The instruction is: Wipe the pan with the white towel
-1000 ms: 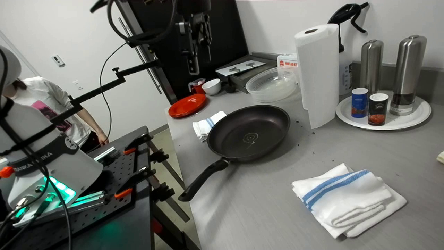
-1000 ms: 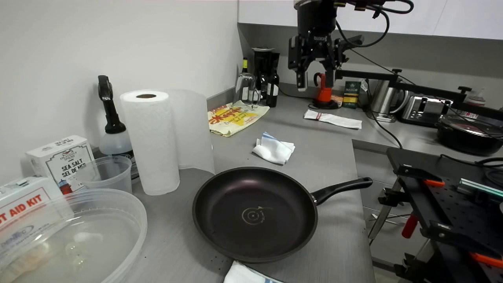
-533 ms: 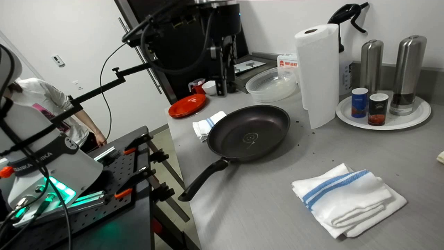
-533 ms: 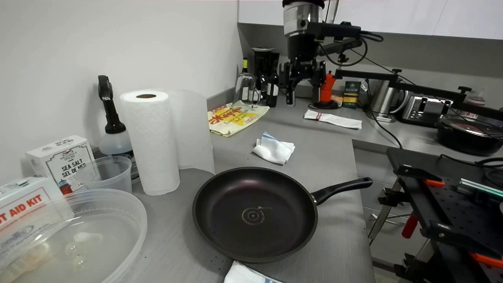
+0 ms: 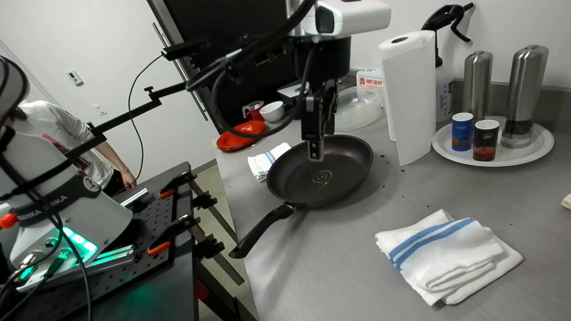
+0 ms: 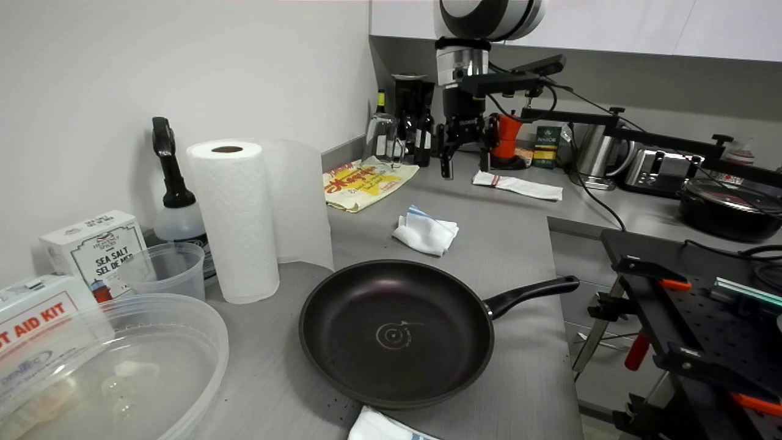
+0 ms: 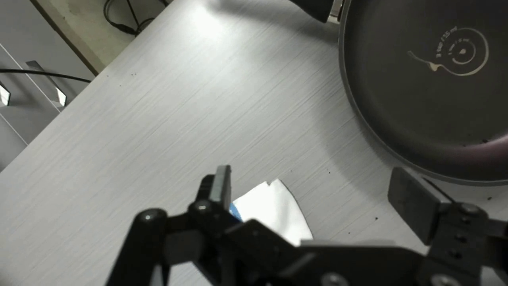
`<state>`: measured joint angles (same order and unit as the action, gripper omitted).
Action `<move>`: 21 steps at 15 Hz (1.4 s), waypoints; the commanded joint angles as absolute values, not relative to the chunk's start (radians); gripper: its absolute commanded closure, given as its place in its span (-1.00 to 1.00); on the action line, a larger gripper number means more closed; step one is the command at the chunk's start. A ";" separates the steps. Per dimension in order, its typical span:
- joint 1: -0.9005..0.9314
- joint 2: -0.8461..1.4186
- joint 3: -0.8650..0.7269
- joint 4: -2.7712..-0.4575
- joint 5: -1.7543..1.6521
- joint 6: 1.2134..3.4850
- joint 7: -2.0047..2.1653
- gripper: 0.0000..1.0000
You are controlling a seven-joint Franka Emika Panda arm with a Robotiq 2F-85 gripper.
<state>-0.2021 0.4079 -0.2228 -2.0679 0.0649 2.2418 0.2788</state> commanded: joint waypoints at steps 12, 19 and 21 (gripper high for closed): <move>-0.202 0.594 -0.283 -1.888 0.042 2.419 0.338 -1.00; -0.202 0.656 -0.308 -1.914 0.059 2.510 0.377 -1.00; -0.203 0.677 -0.310 -1.918 0.065 2.542 0.384 -1.00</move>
<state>-0.2111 0.6464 -0.2991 -1.9135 0.0651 2.4865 0.3538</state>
